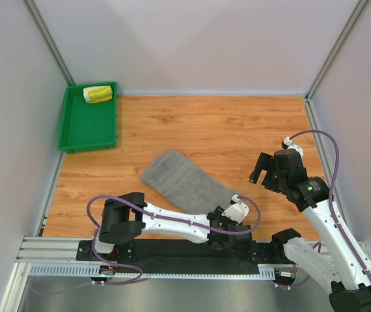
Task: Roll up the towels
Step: Fold the towel
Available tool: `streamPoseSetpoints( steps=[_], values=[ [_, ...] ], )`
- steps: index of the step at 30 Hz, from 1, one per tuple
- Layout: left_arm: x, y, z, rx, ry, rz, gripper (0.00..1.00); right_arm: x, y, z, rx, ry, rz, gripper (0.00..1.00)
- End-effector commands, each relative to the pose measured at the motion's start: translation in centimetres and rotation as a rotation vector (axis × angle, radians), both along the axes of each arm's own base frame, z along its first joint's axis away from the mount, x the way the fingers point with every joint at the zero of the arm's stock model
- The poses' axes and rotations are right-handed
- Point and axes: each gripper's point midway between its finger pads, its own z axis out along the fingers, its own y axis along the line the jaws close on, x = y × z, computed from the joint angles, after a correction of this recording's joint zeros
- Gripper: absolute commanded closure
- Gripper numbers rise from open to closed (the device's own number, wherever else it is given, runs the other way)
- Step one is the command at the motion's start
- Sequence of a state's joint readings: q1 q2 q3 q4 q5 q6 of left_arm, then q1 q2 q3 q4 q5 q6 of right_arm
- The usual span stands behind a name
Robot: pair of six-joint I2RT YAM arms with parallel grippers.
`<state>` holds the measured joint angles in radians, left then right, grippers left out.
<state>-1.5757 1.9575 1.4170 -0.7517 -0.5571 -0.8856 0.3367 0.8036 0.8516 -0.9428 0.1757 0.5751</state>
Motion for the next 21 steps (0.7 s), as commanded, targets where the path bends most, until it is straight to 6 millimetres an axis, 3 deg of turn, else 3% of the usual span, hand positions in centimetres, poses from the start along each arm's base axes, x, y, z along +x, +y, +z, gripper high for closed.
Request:
streamPoseSetpoints(
  steps=[1,11,14,15,17,21],
  values=[
    [0.0,-0.7,0.1,-0.019,-0.007,0.035,0.39,0.5,0.2,1.2,0.008,-0.031,0.012,0.03],
    [-0.1,0.5,-2.7,0.002,0.025,0.072,0.43,0.6,0.5,0.8,0.015,-0.018,0.024,0.03],
    [0.0,0.7,-4.1,-0.005,0.057,0.076,0.64,0.5,1.2,0.6,0.041,-0.011,0.053,0.04],
    [0.0,1.1,-4.6,0.001,0.066,0.074,0.8,0.3,2.0,0.4,0.072,0.0,0.085,0.04],
    [0.4,1.2,-4.8,-0.007,0.075,0.089,0.98,-0.1,3.5,0.1,0.133,0.031,0.145,0.07],
    [0.5,1.4,-3.5,-0.051,0.069,0.095,1.0,-1.1,5.1,-1.3,0.212,0.11,0.177,0.07]
  ],
)
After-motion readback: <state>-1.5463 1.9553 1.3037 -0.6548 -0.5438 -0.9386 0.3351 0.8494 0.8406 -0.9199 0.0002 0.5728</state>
